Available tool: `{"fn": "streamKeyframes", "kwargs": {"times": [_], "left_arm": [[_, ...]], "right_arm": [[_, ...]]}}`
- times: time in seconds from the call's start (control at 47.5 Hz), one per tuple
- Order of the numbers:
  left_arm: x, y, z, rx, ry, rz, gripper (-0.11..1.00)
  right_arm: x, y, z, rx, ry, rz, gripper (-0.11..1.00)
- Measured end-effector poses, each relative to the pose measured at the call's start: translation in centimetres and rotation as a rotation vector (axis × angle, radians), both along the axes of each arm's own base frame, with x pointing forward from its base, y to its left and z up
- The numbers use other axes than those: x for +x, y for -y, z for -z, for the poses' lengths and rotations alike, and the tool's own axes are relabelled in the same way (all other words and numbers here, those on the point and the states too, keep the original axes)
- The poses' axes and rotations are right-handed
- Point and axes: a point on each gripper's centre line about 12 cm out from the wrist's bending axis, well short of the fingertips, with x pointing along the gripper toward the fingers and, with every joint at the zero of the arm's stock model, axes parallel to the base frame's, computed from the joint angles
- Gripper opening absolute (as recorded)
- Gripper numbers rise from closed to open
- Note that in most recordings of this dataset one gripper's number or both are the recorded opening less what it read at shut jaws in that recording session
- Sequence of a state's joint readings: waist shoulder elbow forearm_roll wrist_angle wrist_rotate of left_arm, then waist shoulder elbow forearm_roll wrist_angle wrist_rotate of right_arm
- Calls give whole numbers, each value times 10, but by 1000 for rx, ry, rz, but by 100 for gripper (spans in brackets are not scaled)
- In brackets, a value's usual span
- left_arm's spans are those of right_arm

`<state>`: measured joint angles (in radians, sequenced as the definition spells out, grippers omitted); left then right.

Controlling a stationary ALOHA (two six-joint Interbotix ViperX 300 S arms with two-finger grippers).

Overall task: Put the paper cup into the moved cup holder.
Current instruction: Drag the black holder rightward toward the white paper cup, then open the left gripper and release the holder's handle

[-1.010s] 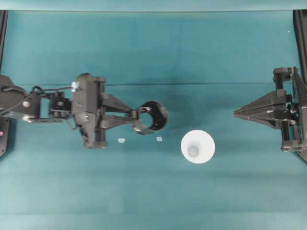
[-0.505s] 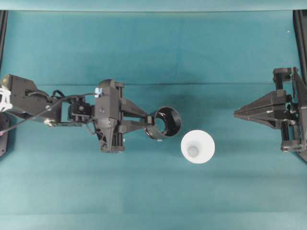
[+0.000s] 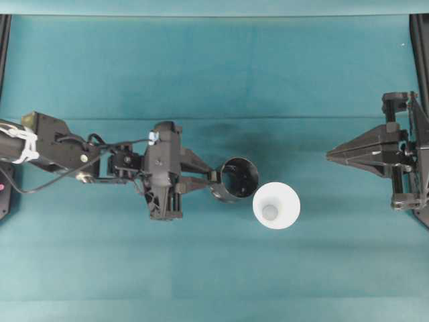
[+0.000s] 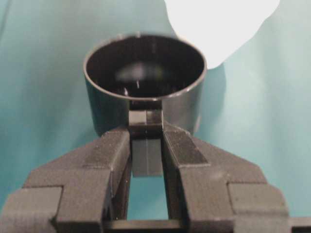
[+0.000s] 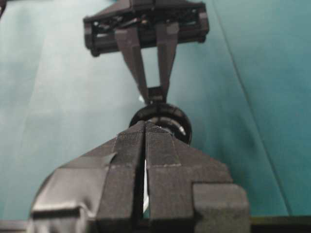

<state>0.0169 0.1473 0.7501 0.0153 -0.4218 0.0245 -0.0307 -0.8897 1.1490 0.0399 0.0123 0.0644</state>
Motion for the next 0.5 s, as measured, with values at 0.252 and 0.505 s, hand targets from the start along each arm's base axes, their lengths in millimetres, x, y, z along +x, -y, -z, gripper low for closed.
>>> {"fn": "streamKeyframes", "kwargs": {"times": [0.252,0.505], "left_arm": [[-6,5,13,1,-61,13,19],[-18,6,17,4,-97,17,19]], "right_arm": [[0,0,1,0,-5,0,2],[0,1,1,0,-11,3,2]]}}
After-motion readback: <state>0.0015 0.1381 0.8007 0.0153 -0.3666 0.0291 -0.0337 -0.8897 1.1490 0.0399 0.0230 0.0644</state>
